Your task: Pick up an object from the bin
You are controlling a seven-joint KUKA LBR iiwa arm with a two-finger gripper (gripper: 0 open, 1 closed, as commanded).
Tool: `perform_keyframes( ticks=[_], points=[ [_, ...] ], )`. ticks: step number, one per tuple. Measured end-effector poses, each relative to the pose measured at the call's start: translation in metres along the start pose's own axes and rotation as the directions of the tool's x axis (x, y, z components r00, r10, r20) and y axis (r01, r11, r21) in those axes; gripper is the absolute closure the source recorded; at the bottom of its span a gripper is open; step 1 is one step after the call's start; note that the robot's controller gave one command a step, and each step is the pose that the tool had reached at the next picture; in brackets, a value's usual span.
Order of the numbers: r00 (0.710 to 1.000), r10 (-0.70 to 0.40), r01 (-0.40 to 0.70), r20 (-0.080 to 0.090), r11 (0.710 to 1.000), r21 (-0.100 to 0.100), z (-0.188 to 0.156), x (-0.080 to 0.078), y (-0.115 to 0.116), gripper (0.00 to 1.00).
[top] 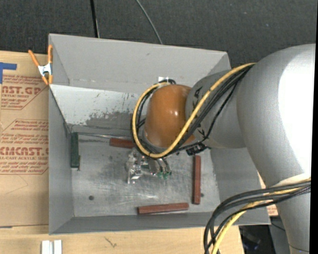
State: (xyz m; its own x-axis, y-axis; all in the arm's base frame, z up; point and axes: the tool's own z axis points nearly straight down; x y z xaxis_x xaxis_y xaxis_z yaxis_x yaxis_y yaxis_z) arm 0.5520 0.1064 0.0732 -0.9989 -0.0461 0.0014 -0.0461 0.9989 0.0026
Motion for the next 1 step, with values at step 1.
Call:
perform_keyframes(
  ticks=[1],
  points=[
    [1.000, -0.002, 0.002, -0.005, 1.000, 0.001, -0.0108, 0.0032, -0.0005, 1.00]
  ],
)
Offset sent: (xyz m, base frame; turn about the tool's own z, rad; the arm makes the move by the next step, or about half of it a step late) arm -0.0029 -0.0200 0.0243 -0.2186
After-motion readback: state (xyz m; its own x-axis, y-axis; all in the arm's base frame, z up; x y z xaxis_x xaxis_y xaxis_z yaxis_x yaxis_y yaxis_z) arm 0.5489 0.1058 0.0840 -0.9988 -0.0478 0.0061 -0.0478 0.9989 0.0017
